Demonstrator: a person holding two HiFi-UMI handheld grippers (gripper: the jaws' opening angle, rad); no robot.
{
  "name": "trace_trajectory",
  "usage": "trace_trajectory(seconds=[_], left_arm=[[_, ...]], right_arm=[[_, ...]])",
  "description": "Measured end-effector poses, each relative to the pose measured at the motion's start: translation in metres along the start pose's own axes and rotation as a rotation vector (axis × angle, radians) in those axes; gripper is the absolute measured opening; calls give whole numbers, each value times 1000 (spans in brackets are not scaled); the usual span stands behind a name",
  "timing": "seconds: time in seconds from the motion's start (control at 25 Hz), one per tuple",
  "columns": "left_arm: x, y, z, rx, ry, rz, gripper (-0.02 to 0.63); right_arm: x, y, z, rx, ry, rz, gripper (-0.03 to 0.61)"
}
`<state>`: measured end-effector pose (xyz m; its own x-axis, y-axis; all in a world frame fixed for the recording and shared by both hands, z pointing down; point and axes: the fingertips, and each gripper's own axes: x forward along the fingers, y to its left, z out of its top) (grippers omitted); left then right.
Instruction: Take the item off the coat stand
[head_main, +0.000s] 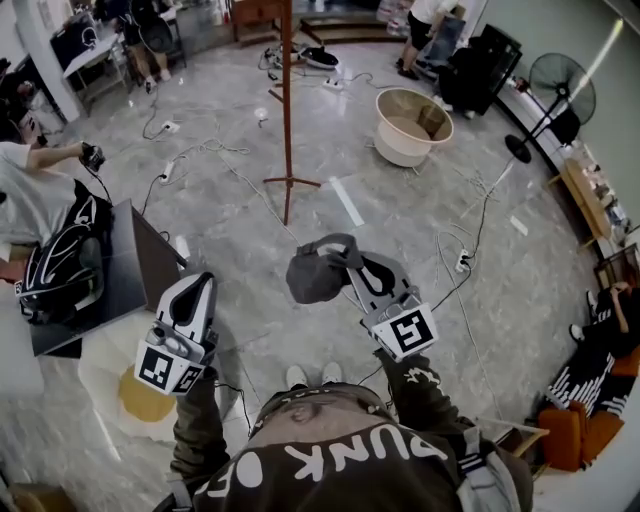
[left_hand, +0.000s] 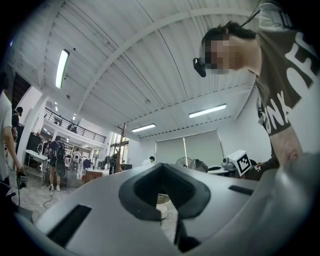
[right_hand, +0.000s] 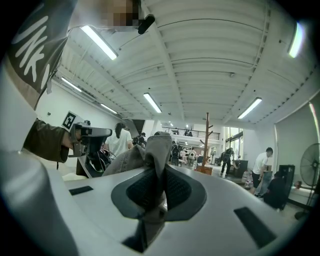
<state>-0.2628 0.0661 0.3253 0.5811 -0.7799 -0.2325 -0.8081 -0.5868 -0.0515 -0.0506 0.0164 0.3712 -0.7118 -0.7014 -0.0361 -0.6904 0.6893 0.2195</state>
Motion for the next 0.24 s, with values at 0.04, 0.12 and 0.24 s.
trace_trajectory(seconds=[0.04,0.12,0.24], left_arm=[[-1,0,-2,2,1,0,5],[0,0,-4,4,4,1,5],[8,-2,-4,7,7,5,5]], right_arm=[[0,1,-1,1,-2,0,34],[1,-1,-2,0,-5,2,34],[0,-10,-1,-2,-11,7,34]])
